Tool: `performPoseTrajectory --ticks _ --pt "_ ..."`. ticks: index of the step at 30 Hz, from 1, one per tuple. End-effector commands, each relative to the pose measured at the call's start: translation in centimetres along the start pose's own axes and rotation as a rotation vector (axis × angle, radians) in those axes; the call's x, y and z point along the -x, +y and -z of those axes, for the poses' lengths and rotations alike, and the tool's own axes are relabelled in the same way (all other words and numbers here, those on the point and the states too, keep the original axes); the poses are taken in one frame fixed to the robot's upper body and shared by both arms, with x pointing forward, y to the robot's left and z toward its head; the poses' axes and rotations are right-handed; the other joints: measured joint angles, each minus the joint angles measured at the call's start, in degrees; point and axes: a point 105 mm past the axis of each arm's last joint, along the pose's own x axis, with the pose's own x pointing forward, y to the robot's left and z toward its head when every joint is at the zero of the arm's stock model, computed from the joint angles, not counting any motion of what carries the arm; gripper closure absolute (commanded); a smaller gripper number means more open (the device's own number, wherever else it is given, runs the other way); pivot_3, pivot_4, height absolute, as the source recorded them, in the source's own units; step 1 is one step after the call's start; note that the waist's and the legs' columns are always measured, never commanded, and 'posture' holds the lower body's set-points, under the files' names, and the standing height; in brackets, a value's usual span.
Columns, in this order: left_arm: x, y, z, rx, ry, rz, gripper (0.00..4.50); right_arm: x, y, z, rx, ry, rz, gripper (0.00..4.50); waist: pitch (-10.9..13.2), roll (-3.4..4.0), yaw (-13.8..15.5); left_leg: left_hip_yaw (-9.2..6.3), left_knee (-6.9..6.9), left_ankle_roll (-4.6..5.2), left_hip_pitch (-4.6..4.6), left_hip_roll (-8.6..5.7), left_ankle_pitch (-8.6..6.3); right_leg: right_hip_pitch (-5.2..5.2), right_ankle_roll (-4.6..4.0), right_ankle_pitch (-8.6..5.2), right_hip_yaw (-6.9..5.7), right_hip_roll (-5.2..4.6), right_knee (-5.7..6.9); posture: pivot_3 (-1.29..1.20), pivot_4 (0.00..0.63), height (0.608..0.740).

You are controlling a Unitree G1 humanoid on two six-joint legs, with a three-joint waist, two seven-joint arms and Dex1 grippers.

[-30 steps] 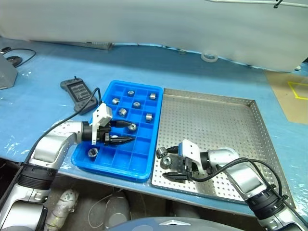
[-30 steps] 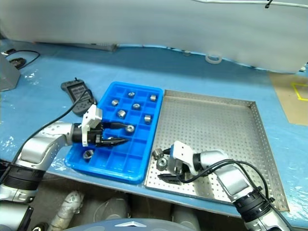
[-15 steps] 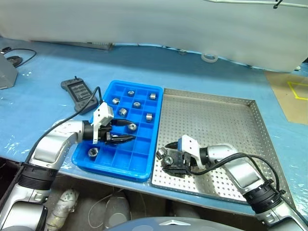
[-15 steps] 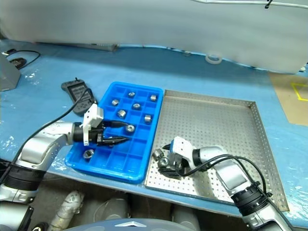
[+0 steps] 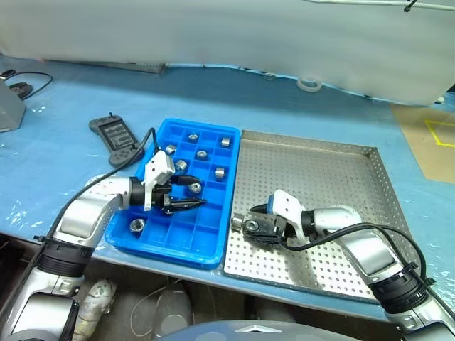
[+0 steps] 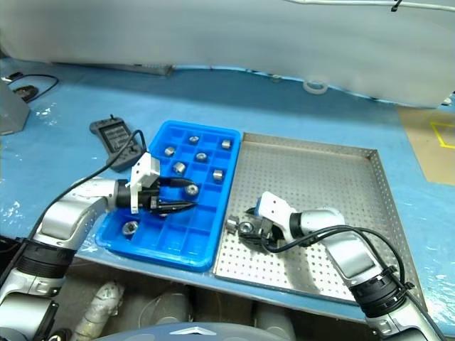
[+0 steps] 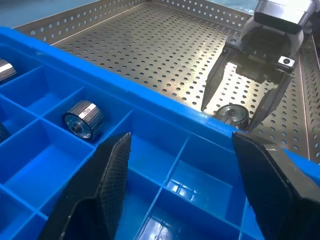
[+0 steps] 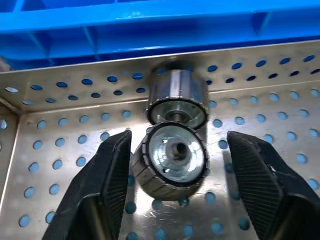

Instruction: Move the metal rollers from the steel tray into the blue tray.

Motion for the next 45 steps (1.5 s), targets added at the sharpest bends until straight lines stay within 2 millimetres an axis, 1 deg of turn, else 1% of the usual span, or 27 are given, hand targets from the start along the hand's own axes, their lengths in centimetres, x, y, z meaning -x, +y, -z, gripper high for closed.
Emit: performPoseTrajectory --ticks 1,4,8,11,14,15,20,24,27,32,33,35,37,39,43,45 --pt "0.0 0.0 -0.9 -0.040 -0.016 0.004 1.11 0.4 -0.2 -0.1 0.027 -0.004 0.011 1.20 0.0 0.00 0.0 0.00 0.00 0.00 0.00 0.00 0.00 0.00 0.00 0.00 0.00 0.00 0.00 -0.02 0.150 0.740" --pt "0.0 0.1 -0.8 -0.038 -0.017 0.002 1.11 0.3 -0.3 0.8 0.011 0.010 0.005 1.20 0.0 -0.01 0.0 0.00 0.00 -0.01 0.00 0.00 0.00 0.00 0.00 0.00 0.01 0.00 0.00 -0.02 0.150 0.740" --pt "-0.1 0.1 -0.7 -0.039 -0.019 0.002 1.11 -0.2 -0.1 1.0 0.021 0.012 -0.010 1.20 0.0 -0.01 -0.1 0.00 0.00 0.00 -0.01 0.00 0.00 -0.01 0.00 0.00 0.00 0.00 0.00 -0.02 0.150 0.740" --pt "-0.1 0.2 -0.7 -0.041 -0.019 -0.003 1.11 -0.6 -0.2 0.7 0.015 -0.007 -0.014 1.74 0.0 -0.03 -0.1 0.00 0.00 0.00 0.01 0.02 0.00 0.00 0.00 0.00 0.00 0.01 0.00 -0.01 0.150 0.740" --pt "0.2 0.5 -0.9 -0.039 -0.025 -0.017 1.11 -1.1 -0.6 1.2 0.011 -0.004 0.002 2.74 0.0 -0.07 -0.3 0.00 -0.01 0.01 0.03 0.04 -0.01 -0.01 0.00 0.00 0.00 0.01 0.01 -0.01 0.150 0.740" --pt "0.2 0.4 -1.1 -0.041 -0.025 -0.018 1.11 -1.2 -0.6 1.5 0.011 -0.002 -0.007 2.93 -0.1 -0.08 -0.4 0.00 -0.02 0.01 0.06 0.05 -0.01 0.00 0.00 0.00 0.00 0.02 0.01 0.00 0.150 0.740" --pt "0.2 0.3 -1.5 -0.046 -0.029 -0.019 1.11 -1.4 -1.5 2.4 0.019 0.007 0.012 2.93 -0.1 -0.08 -1.5 0.00 -0.03 -0.01 0.17 0.09 0.00 0.05 0.00 0.00 0.00 0.04 0.10 0.00 0.150 0.740" --pt "0.0 0.3 -1.7 -0.050 -0.034 -0.019 1.11 -1.2 -2.3 2.3 0.031 0.006 0.027 2.93 0.0 -0.04 -1.5 -0.01 -0.02 -0.02 0.23 0.08 0.01 0.10 -0.01 0.01 0.01 0.03 0.10 0.00 0.150 0.740" --pt "-0.3 0.3 -1.8 -0.054 -0.036 -0.016 1.11 -0.8 -2.7 1.8 0.036 -0.002 0.032 2.93 0.0 -0.04 -1.5 0.00 -0.02 -0.03 0.23 0.08 0.02 0.11 -0.02 0.01 0.02 0.03 0.10 -0.01 0.150 0.740" --pt "-0.5 0.5 -2.1 -0.058 -0.042 -0.005 1.11 1.0 -3.3 -1.3 0.011 -0.089 0.050 2.93 0.0 0.02 -1.4 0.00 -0.01 0.01 0.13 0.03 0.00 0.07 -0.03 0.02 0.02 0.02 0.07 -0.02 0.150 0.740" --pt "-0.6 0.6 -2.6 -0.030 -0.078 0.001 1.11 1.7 -3.6 -2.1 0.018 -0.102 0.067 2.93 0.0 0.05 -1.4 0.00 -0.02 0.03 0.08 0.00 -0.01 0.01 -0.04 0.02 0.03 0.01 0.06 -0.03 0.150 0.740" --pt "-0.7 0.8 -4.0 0.043 -0.159 0.007 1.11 2.9 -3.9 -2.9 0.037 -0.101 0.104 2.93 0.1 0.18 -1.1 0.00 -0.01 0.02 -0.06 -0.01 0.00 -0.04 -0.04 0.02 0.01 0.01 0.02 -0.03 0.150 0.740" --pt "-0.8 0.9 -4.9 0.062 -0.199 0.027 1.11 3.9 -4.1 -3.1 0.053 -0.085 0.132 2.93 0.1 0.14 -1.0 0.03 0.03 0.00 -0.16 -0.05 0.02 -0.08 -0.05 0.03 0.02 0.01 0.03 -0.04 0.150 0.740" --pt "-1.2 0.9 -5.4 0.071 -0.219 0.041 1.11 4.7 -4.2 -3.4 0.070 -0.075 0.146 2.93 0.1 0.12 -1.0 0.05 0.06 0.05 -0.16 -0.05 -0.01 -0.03 -0.06 0.02 0.02 0.01 0.01 -0.05 0.150 0.740" --pt "-2.5 0.6 -6.1 0.094 -0.247 0.089 1.11 5.0 -4.0 -4.1 0.148 -0.052 0.153 2.93 0.1 0.16 -1.2 0.05 0.05 0.11 -0.15 -0.06 -0.04 -0.01 -0.06 0.02 0.02 0.00 -0.07 -0.06 0.150 0.740" --pt "-3.3 0.6 -7.0 0.134 -0.282 0.114 1.11 4.8 -4.4 -5.6 0.188 -0.091 0.176 2.93 0.1 0.16 -1.3 0.05 0.06 0.11 -0.17 -0.06 -0.03 -0.03 -0.06 0.02 0.02 -0.01 -0.07 -0.07 0.150 0.740"
